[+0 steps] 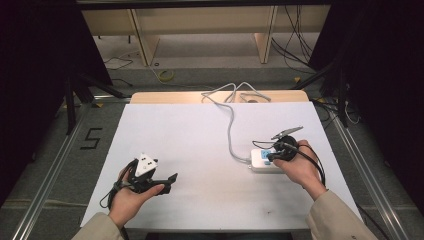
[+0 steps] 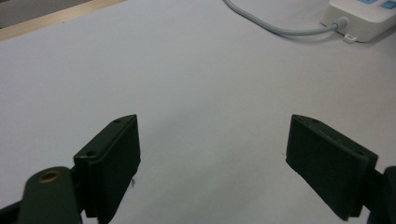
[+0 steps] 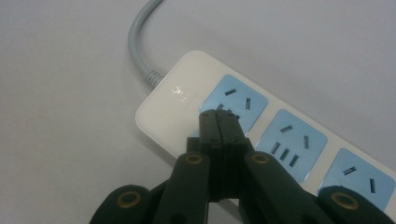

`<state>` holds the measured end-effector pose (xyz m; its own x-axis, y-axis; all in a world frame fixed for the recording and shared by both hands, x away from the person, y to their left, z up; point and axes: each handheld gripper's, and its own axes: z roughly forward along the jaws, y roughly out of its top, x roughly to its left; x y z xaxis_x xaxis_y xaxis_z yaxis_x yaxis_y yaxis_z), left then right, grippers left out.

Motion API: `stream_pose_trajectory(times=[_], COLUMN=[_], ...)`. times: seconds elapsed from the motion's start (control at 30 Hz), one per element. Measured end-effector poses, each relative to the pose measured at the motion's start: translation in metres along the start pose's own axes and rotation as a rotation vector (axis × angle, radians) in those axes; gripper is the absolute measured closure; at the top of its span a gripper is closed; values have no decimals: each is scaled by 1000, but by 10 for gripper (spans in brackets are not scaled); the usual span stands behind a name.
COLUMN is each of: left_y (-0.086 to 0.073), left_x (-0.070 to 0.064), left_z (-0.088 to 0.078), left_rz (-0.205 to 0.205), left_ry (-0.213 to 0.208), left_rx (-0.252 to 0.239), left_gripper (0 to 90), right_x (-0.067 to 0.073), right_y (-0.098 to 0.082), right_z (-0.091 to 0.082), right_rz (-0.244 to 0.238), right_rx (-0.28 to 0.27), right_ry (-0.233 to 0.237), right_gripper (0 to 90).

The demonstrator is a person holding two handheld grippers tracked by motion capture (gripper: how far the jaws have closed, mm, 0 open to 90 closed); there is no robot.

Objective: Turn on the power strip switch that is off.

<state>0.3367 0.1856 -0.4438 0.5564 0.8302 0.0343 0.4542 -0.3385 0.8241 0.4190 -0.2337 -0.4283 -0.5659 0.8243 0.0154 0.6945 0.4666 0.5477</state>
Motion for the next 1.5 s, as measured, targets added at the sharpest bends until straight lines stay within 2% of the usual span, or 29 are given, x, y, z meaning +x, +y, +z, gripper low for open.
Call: stream_pose_trajectory(times=[0.83, 1.5], left_y=[0, 0], left_x=[0, 0], left_z=[0, 0], left_rz=[-3, 0], left_ry=[-1, 0], left_rx=[-1, -1], left_gripper=[176, 177], right_x=[6, 7], right_y=[5, 6], right_z=[10, 12], right_rz=[-21, -25], right_rx=[44, 56], right_ry=[7, 6], right_gripper=[900, 900])
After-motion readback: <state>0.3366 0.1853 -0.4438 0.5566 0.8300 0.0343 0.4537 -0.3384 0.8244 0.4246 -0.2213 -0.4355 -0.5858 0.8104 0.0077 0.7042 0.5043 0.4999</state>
